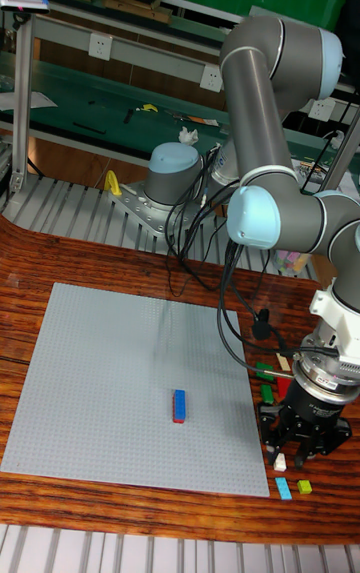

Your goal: Build with small Lego blocks

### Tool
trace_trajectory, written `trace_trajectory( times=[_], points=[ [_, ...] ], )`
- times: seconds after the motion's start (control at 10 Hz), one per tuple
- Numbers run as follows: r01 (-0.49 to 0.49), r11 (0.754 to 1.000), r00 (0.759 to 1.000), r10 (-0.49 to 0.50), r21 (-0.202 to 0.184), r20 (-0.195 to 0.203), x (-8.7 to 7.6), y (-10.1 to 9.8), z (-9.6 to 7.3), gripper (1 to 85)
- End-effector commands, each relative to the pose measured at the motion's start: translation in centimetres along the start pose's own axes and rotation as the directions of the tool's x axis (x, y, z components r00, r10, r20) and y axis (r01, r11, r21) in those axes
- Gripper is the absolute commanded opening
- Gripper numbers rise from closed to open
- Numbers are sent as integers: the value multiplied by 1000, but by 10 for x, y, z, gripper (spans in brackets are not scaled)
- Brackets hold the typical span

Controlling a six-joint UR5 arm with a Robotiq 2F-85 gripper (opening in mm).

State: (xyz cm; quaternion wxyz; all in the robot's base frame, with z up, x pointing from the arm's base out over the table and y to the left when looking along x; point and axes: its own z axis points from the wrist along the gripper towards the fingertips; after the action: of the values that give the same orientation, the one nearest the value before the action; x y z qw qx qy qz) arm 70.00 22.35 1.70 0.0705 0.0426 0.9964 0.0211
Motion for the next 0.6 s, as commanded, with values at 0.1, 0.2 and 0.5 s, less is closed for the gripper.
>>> trace_trajectory(
  times=[0.1, 0.2, 0.5],
  points=[
    [-21, 1000, 1000, 21, -10, 6, 16, 8, 1, 410],
    [-15, 1000, 1000, 16, -5, 6, 16, 6, 1, 410],
    [50, 999, 999, -51, -15, -16, 21, 9, 1, 413]
  ],
)
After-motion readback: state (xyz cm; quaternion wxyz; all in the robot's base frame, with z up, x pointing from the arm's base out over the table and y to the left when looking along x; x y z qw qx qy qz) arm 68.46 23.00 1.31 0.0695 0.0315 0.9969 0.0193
